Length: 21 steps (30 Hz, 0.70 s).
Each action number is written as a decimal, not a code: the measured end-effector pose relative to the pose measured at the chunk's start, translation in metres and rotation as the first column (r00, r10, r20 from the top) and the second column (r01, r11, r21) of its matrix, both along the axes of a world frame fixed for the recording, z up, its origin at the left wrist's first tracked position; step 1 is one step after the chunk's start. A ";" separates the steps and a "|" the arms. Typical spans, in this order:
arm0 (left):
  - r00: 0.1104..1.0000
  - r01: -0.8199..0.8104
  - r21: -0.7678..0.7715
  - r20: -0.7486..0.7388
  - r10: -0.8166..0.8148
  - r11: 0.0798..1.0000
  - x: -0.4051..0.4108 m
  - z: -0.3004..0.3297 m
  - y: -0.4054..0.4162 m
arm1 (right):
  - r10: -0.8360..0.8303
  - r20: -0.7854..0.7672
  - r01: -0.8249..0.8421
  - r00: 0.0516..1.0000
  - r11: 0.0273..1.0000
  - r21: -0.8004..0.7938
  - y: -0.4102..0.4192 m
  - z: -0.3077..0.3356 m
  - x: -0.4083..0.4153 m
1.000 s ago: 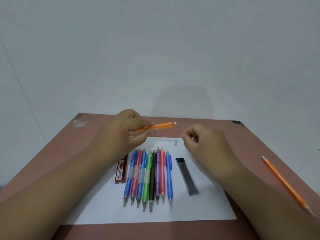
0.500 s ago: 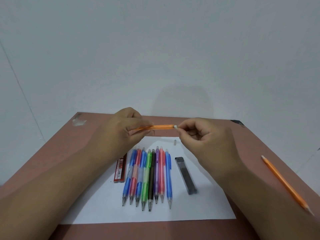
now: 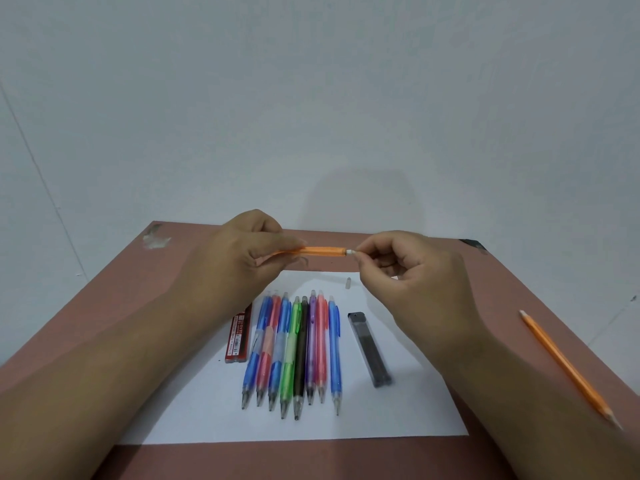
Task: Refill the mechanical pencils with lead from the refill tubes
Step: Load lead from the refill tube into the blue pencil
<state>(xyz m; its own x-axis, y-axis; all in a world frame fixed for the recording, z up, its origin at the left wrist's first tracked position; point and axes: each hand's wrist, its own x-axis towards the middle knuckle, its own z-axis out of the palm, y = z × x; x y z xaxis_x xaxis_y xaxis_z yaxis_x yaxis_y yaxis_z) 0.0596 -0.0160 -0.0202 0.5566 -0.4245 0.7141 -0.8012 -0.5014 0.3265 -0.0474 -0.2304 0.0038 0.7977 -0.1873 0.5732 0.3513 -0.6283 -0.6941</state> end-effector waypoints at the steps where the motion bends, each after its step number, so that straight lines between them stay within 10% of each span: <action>1: 1.000 0.002 -0.007 0.003 -0.002 1.000 -0.001 0.000 0.000 | 0.002 -0.004 -0.002 1.000 1.000 -0.002 0.000 0.000 0.000; 21: 0.981 -0.028 0.108 0.194 0.007 0.994 0.002 0.000 -0.001 | 0.044 -0.128 -0.044 0.991 0.999 0.003 -0.002 -0.003 0.003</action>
